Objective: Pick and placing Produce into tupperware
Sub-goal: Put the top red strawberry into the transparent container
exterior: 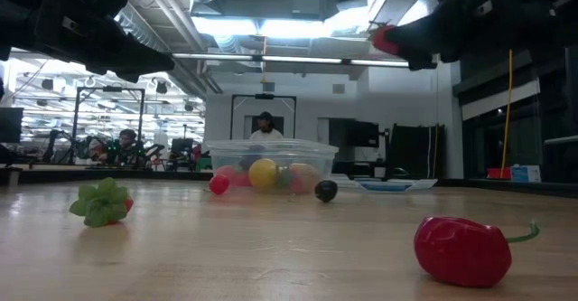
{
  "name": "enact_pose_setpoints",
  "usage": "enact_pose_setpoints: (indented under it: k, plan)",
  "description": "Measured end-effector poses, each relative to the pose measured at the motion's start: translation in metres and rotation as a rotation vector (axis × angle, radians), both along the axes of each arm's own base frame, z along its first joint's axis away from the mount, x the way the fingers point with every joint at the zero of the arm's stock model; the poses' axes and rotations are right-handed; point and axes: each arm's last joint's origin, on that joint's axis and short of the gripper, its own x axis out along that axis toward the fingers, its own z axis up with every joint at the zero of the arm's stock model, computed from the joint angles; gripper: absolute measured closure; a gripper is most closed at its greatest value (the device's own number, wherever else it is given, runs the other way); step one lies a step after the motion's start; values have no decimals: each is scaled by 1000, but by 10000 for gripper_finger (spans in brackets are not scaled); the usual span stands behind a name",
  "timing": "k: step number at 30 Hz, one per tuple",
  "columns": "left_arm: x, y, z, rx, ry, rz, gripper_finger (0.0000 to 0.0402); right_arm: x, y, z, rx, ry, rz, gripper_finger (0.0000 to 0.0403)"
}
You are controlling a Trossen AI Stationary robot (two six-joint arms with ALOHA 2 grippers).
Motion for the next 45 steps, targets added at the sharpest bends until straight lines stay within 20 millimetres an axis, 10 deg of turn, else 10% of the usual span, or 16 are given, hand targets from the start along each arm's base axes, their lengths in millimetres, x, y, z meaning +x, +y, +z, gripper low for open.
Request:
enact_pose_setpoints:
  k: [28,45]
  plan:
    - [0,0,0,1,1,4,341,25,1,-30,5,-114,10,271]
    - [0,0,0,1,1,4,364,124,-30,-48,-110,100,-288,271]
